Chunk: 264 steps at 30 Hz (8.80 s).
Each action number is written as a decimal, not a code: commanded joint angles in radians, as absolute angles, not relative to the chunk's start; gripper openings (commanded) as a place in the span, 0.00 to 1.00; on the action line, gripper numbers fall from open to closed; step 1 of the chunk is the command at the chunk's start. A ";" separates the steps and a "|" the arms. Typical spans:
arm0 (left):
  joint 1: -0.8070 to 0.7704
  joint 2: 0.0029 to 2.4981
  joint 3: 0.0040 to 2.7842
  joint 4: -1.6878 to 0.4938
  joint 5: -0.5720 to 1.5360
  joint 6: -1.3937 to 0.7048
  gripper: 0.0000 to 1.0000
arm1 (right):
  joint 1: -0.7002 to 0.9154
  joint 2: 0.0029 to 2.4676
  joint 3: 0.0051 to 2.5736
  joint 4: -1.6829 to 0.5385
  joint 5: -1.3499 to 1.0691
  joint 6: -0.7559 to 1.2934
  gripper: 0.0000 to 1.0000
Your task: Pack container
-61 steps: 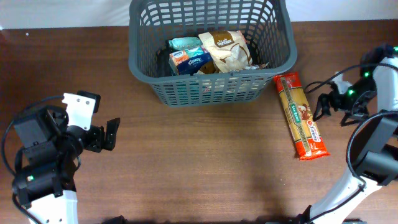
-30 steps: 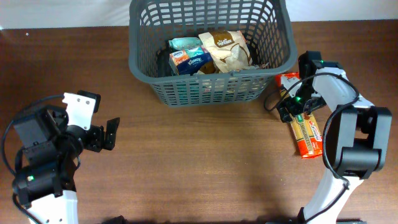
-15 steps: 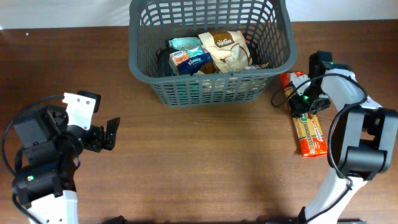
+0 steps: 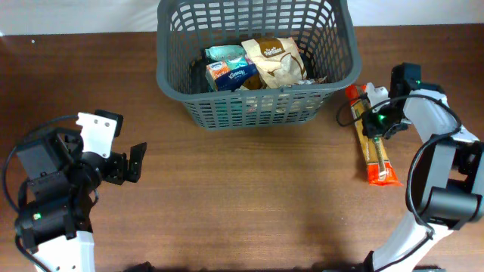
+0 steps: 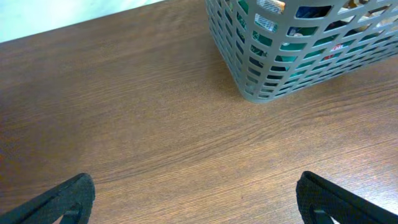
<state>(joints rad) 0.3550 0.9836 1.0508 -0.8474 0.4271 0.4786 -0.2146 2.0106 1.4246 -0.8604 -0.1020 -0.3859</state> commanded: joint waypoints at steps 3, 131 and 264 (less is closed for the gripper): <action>0.360 0.981 1.043 -0.844 0.450 0.498 0.99 | -0.205 2.022 1.631 -0.906 -0.207 -0.323 0.03; 0.363 0.722 1.215 -0.842 0.116 0.426 0.99 | 0.029 2.018 2.935 -1.475 0.144 -0.090 0.99; -0.219 0.229 0.359 -0.535 -0.498 -0.433 0.99 | -0.056 0.004 0.268 -0.617 0.044 0.075 0.99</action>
<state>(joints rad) -0.2169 0.2356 0.3691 -0.5346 -0.4839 -0.4210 -0.0654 0.0154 0.3214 -0.6739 0.1009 0.1936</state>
